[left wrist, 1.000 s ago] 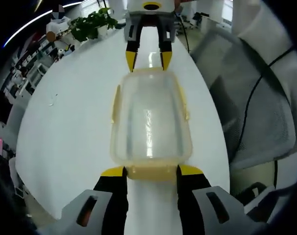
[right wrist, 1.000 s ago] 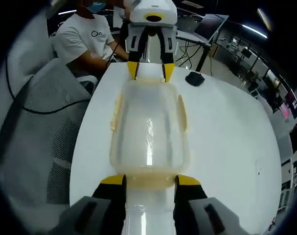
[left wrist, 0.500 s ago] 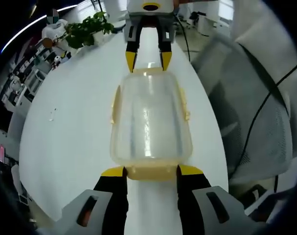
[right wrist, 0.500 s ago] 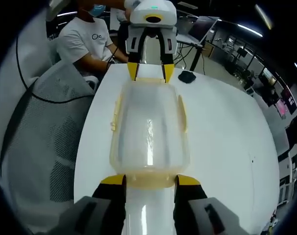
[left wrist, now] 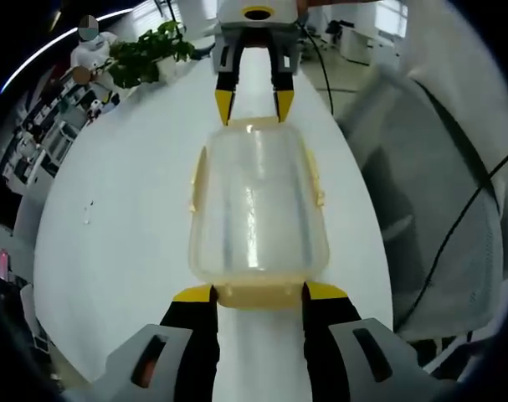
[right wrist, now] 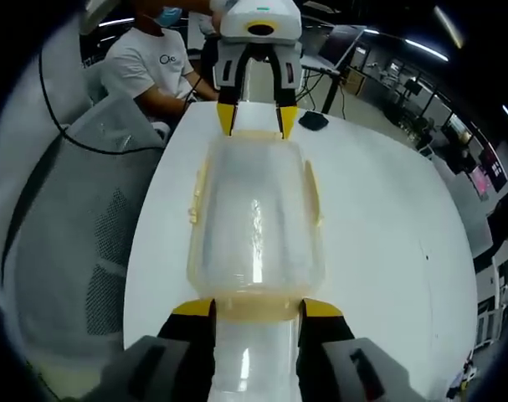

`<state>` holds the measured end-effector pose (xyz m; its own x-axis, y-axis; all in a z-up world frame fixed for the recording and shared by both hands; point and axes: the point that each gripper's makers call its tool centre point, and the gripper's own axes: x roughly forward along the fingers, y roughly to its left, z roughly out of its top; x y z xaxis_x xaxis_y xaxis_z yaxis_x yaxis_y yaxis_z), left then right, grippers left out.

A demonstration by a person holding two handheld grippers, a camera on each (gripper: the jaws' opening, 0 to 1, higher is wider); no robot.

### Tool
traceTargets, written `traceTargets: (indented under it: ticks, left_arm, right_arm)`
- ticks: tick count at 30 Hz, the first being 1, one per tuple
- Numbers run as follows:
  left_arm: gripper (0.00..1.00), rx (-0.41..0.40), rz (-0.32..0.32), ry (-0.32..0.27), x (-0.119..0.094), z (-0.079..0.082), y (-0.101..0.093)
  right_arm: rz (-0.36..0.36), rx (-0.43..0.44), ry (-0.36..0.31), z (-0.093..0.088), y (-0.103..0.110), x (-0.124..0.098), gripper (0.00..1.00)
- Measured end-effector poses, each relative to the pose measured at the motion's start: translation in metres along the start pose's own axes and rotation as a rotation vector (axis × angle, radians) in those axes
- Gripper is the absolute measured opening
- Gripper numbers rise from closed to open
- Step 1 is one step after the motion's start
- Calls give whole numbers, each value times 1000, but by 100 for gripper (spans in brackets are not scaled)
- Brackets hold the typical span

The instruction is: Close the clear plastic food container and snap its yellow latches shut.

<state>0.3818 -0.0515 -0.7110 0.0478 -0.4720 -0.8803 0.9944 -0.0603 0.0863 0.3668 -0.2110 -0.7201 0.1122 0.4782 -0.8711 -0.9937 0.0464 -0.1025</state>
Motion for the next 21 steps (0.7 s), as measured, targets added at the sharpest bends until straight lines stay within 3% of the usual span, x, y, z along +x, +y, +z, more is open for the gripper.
traceTargets:
  ticks: [21]
  left_arm:
    - [36, 4, -21, -2, 31, 43, 3]
  right_arm:
    - [10, 19, 7, -49, 1, -22, 36]
